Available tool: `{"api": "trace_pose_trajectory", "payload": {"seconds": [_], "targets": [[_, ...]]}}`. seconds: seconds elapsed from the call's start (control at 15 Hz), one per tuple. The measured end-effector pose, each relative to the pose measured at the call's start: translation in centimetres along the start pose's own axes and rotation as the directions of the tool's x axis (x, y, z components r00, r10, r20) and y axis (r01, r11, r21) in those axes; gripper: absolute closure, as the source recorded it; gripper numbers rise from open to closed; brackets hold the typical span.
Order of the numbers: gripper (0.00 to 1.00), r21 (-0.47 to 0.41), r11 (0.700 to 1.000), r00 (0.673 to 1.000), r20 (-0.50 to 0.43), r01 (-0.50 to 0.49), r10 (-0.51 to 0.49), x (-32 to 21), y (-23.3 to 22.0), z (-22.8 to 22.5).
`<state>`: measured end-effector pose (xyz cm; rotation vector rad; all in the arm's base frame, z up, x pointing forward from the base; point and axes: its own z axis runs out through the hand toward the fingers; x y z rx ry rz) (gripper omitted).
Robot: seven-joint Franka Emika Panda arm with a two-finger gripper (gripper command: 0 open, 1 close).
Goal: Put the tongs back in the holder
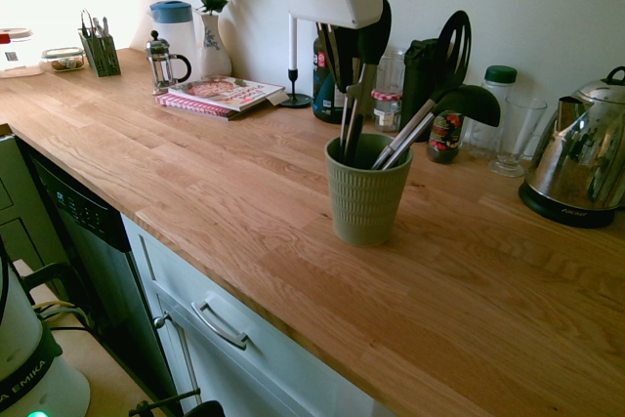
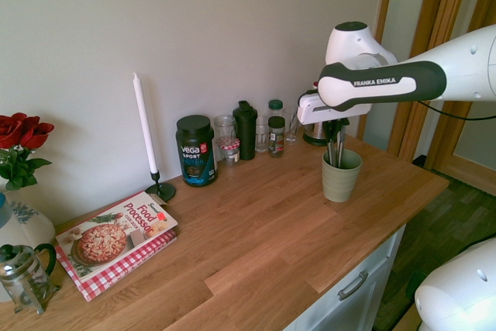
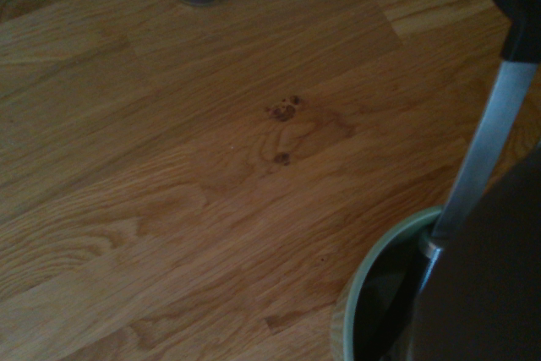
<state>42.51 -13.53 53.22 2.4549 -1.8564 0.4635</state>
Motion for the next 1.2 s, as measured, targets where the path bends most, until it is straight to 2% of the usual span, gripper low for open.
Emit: {"api": "trace_pose_trajectory", "payload": {"seconds": [0.47,0.6,0.73,0.93,1.07,1.2], "targets": [[0.0,0.002,1.0,1.0,0.0,-0.013,0.013,0.0,0.9,2.1],[0.0,0.026,1.0,1.0,-0.016,-0.013,0.013,0.0,1.1,0.0],[0.0,0.056,0.998,0.999,-0.039,0.0,0.002,-0.9,1.3,-4.1],[0.0,0.061,0.996,0.998,-0.005,0.062,-0.062,-5.1,1.5,-9.4],[0.0,0.041,0.988,0.986,0.06,0.15,-0.153,-10.0,0.6,-9.9],[0.0,0.028,0.969,0.96,0.126,0.247,-0.248,-16.0,-0.5,-8.2]]}}
